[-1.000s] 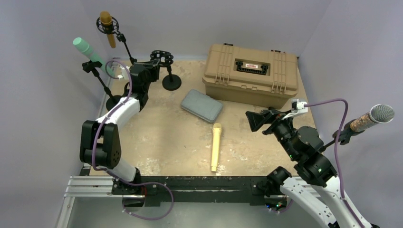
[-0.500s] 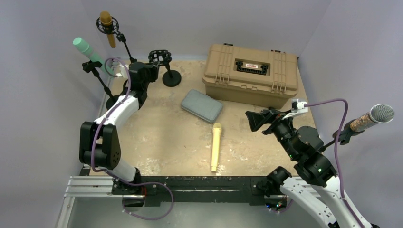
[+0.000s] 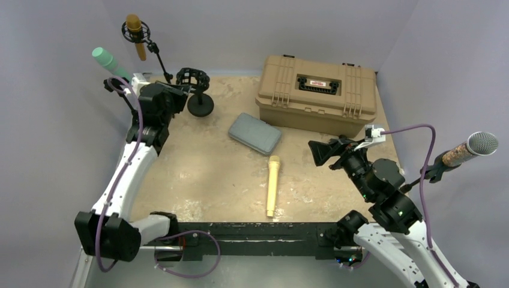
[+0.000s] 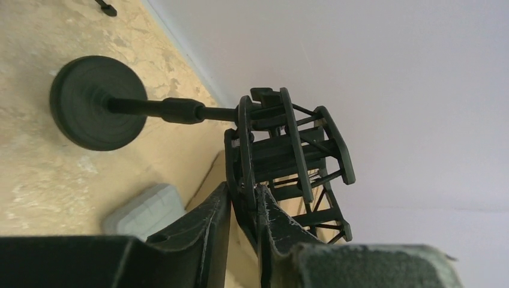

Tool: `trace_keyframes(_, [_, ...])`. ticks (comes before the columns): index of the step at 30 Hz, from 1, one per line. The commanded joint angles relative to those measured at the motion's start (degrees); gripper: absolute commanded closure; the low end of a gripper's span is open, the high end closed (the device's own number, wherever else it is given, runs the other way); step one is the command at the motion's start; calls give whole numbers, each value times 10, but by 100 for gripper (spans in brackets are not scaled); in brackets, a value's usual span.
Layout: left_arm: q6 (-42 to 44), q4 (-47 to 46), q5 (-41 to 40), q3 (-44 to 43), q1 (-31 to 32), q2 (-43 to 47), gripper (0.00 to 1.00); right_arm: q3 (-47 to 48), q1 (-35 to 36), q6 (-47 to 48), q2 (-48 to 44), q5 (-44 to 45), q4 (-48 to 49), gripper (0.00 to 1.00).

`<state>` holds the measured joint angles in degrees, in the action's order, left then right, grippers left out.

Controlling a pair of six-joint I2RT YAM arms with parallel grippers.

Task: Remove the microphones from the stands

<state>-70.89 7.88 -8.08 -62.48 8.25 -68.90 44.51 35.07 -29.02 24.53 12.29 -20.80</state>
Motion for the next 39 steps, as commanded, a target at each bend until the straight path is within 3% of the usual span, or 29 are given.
trace_keyframes(1, [100, 56, 48, -24, -6, 72, 100, -13, -2, -4, 15, -10, 35, 8])
trace_keyframes(9, [219, 222, 213, -24, -14, 148, 100, -19, -3, 14, 56, -30, 51, 8])
trace_keyframes(16, [281, 321, 381, -39, -26, 153, 100, -19, -2, 22, 103, -59, 81, 9])
trace_keyframes(20, [295, 345, 404, -42, -28, 160, 100, -20, -2, 23, 133, -70, 99, 9])
trace_keyframes(27, [261, 284, 458, 34, -28, 164, 100, -18, -3, 29, 202, -140, 145, 10])
trace_keyframes(39, [265, 281, 446, 89, -28, 173, 100, 61, 0, -55, 449, -337, 346, 12])
